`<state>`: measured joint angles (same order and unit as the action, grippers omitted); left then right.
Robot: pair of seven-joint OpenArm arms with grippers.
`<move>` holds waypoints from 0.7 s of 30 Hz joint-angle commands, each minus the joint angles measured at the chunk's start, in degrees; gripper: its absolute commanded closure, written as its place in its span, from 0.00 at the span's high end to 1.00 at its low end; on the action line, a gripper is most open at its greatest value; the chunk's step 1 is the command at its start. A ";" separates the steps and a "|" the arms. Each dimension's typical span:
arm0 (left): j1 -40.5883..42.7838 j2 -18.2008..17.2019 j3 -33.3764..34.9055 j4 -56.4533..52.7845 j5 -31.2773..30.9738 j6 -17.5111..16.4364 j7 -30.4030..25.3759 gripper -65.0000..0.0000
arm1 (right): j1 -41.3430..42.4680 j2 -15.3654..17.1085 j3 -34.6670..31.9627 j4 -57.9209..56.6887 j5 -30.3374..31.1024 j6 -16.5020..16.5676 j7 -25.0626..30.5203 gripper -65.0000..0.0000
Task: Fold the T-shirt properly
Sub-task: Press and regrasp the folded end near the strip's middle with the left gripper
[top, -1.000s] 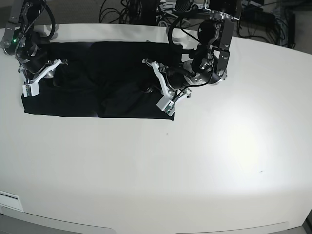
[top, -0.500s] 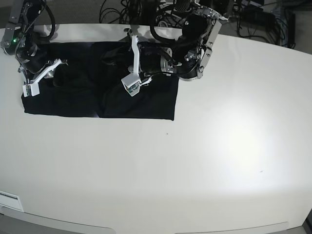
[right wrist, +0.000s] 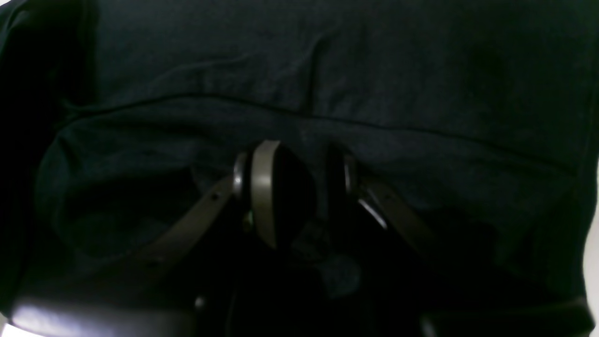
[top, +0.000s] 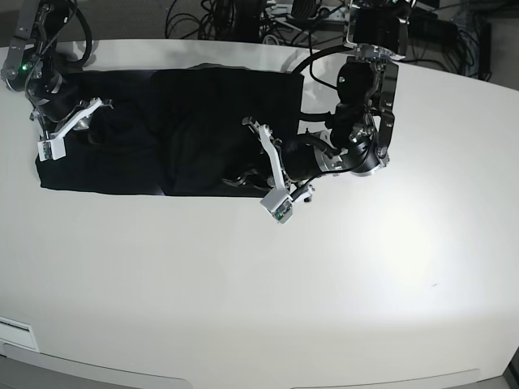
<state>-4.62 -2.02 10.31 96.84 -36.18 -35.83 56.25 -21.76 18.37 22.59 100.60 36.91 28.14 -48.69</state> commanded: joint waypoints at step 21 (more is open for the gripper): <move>2.27 -10.88 8.79 -5.46 8.57 2.95 -4.90 0.00 | 3.65 1.62 7.82 12.96 -1.77 -1.01 -0.42 0.52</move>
<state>-2.37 -12.12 19.44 91.46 -31.79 -34.52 47.33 -18.04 18.85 29.93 112.79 35.00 27.05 -49.82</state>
